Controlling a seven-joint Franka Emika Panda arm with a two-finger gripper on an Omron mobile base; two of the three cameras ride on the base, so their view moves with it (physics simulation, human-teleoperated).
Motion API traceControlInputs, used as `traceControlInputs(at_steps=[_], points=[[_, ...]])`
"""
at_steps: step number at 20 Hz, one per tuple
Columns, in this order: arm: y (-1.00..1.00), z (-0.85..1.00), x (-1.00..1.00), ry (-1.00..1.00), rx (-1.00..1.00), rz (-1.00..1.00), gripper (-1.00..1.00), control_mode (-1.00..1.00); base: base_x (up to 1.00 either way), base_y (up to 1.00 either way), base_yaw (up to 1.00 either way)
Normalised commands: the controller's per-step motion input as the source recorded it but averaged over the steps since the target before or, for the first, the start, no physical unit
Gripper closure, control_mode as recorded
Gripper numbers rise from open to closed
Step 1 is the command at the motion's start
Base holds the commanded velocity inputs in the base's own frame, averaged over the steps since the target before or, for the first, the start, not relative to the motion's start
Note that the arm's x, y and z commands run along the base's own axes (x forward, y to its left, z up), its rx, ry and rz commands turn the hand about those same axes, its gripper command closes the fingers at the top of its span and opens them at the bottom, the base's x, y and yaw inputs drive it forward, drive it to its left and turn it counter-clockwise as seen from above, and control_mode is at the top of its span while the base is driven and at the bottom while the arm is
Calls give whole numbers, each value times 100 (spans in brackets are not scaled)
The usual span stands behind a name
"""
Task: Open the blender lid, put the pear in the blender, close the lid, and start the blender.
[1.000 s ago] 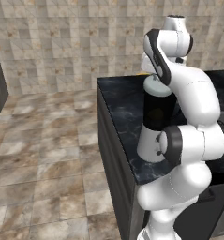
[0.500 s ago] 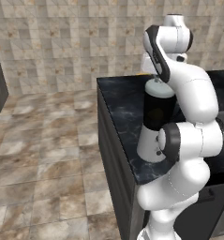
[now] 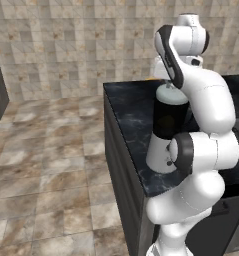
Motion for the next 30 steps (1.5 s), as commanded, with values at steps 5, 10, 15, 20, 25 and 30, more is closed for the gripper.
traceControlInputs(at_steps=[5,10,15,20,25,30], points=[[0,-3,-17,6,0,0,100,-100,0,0,0],[0,-28,0,7,0,0,100,-100,0,0,0],[-2,-38,-5,0,0,0,100,-100,0,0,0],[-4,-44,-19,0,0,2,-100,-100,0,0,0],[-1,-26,-6,0,0,0,-100,-100,0,0,0],[0,-4,-6,0,0,0,-100,-100,0,0,0]])
